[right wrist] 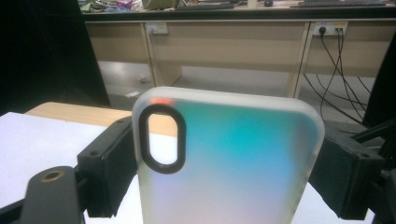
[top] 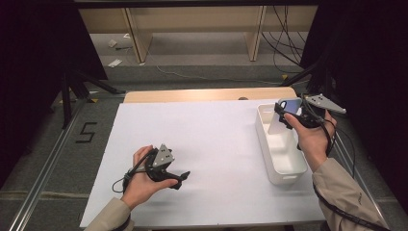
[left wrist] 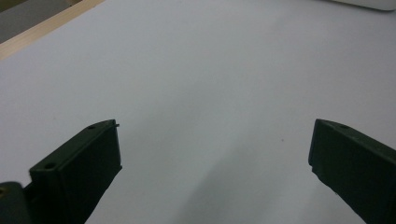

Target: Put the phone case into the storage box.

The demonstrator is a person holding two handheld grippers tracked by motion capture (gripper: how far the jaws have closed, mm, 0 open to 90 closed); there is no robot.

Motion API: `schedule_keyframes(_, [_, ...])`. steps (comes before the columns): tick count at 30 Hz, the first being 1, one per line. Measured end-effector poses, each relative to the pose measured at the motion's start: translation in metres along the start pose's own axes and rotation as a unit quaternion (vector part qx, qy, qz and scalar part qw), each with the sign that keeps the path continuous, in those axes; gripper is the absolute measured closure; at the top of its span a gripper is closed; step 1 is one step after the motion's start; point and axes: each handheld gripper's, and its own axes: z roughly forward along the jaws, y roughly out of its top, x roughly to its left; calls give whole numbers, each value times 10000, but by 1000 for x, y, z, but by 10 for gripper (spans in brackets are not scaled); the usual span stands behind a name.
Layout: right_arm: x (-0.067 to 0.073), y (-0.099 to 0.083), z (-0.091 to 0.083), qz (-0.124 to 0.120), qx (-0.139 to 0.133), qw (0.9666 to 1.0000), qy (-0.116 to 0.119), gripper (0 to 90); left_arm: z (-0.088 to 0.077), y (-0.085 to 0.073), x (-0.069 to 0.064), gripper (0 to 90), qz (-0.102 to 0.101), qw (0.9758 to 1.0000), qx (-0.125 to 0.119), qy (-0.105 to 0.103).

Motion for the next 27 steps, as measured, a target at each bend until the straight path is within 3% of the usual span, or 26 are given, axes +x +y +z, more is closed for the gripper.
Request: schedule_keyframes(27, [-4, -3, 13, -25, 125, 9999, -34, 179, 1, 0, 0, 17, -1, 10000, -8, 5])
